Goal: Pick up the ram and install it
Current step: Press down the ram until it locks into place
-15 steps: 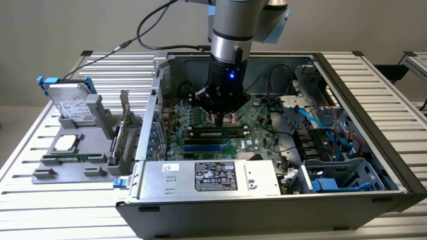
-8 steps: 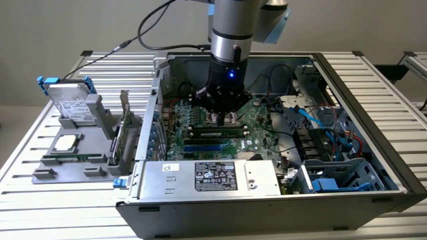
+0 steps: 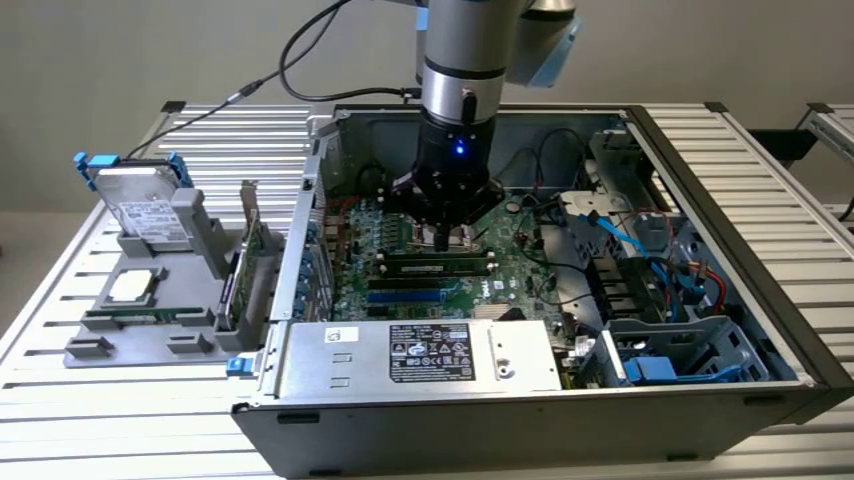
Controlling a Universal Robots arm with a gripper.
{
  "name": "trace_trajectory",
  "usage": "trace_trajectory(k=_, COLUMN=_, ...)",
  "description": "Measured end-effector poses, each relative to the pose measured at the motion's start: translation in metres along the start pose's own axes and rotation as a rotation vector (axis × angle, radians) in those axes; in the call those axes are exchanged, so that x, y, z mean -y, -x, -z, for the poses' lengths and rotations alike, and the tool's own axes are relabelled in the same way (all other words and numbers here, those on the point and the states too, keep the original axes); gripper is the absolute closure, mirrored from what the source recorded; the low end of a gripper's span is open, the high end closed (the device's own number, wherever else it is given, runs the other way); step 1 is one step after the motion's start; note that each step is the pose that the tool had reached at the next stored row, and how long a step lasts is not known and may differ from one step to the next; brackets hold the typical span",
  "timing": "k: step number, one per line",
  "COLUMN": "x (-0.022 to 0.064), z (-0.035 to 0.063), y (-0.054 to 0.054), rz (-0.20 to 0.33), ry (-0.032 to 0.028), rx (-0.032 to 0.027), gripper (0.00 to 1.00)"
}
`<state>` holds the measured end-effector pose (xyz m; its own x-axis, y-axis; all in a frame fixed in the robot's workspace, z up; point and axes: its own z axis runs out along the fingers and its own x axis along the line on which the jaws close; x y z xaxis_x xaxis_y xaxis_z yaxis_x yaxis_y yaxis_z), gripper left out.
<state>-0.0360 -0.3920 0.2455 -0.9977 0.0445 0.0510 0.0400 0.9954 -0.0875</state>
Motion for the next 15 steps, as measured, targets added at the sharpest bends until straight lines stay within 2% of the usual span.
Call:
trace_trajectory(k=6, x=0.0023, z=0.0015, y=0.0000, rz=-0.020, ry=0.0008, rx=-0.0017, gripper=0.90)
trace_trajectory(k=15, x=0.0054, z=0.0026, y=0.0001, rz=-0.022, ry=0.0030, rx=0.0005, gripper=0.90)
